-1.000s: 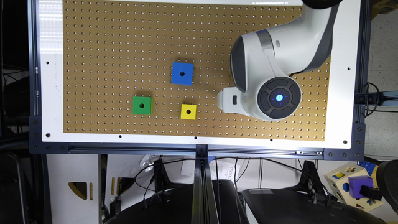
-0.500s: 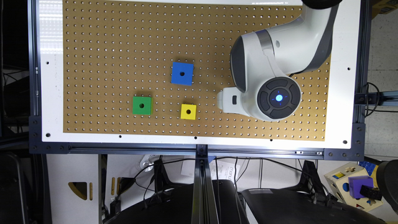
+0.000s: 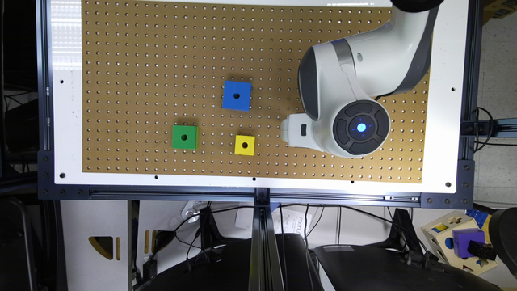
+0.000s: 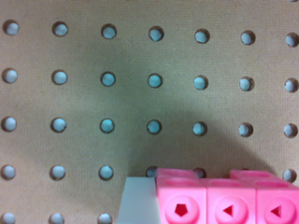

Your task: Pick up pink block.

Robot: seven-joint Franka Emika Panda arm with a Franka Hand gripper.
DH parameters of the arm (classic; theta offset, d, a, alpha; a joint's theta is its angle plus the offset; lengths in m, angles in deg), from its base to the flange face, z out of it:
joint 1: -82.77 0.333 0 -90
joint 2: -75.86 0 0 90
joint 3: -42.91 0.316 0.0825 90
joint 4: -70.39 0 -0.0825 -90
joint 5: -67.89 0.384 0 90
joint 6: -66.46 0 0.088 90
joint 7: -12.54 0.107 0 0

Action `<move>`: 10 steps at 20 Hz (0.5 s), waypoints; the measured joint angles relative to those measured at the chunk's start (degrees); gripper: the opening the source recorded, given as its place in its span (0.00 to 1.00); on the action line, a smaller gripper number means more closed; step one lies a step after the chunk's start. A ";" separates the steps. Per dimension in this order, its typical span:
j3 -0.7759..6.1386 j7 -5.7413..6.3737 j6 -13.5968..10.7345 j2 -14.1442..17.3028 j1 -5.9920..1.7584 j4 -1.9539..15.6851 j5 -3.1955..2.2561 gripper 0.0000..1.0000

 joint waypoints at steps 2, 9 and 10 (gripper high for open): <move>0.00 0.01 -1.33 -1.42 -0.02 -0.01 0.00 0.00; 0.01 0.07 -4.22 -4.73 -0.02 -0.05 0.00 0.00; 0.01 0.11 -5.12 -5.64 -0.02 -0.06 0.00 0.00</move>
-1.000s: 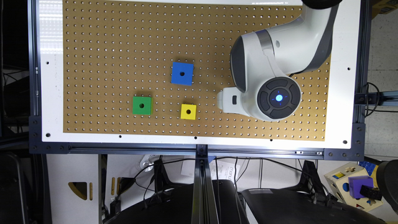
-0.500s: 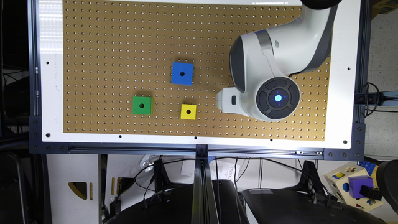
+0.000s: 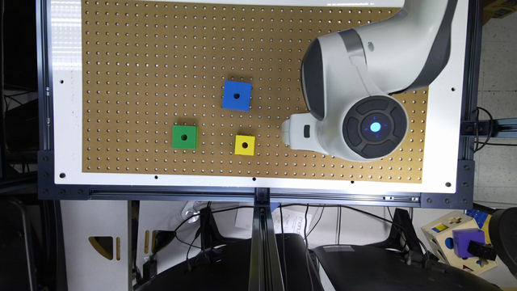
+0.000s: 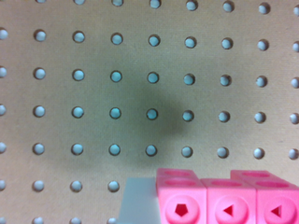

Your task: Pick up pink block.

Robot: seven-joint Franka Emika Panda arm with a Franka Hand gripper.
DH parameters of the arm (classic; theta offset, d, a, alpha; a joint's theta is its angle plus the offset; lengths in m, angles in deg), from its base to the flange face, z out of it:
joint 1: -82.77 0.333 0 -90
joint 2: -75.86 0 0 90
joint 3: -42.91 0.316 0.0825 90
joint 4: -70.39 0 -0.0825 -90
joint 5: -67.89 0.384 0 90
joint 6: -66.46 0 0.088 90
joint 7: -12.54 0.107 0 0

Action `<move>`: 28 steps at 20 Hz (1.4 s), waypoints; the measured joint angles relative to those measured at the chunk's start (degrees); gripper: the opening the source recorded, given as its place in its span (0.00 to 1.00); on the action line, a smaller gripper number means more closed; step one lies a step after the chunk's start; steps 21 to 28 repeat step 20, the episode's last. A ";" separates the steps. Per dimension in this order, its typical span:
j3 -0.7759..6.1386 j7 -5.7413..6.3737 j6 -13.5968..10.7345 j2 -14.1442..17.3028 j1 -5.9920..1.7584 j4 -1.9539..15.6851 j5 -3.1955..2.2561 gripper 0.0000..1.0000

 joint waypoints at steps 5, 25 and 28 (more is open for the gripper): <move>0.10 0.33 -5.02 -5.07 0.00 -0.02 0.00 0.00; 0.13 0.49 -6.03 -6.14 0.00 -0.04 0.00 0.00; 0.13 0.49 -6.03 -6.14 0.00 -0.04 0.00 0.00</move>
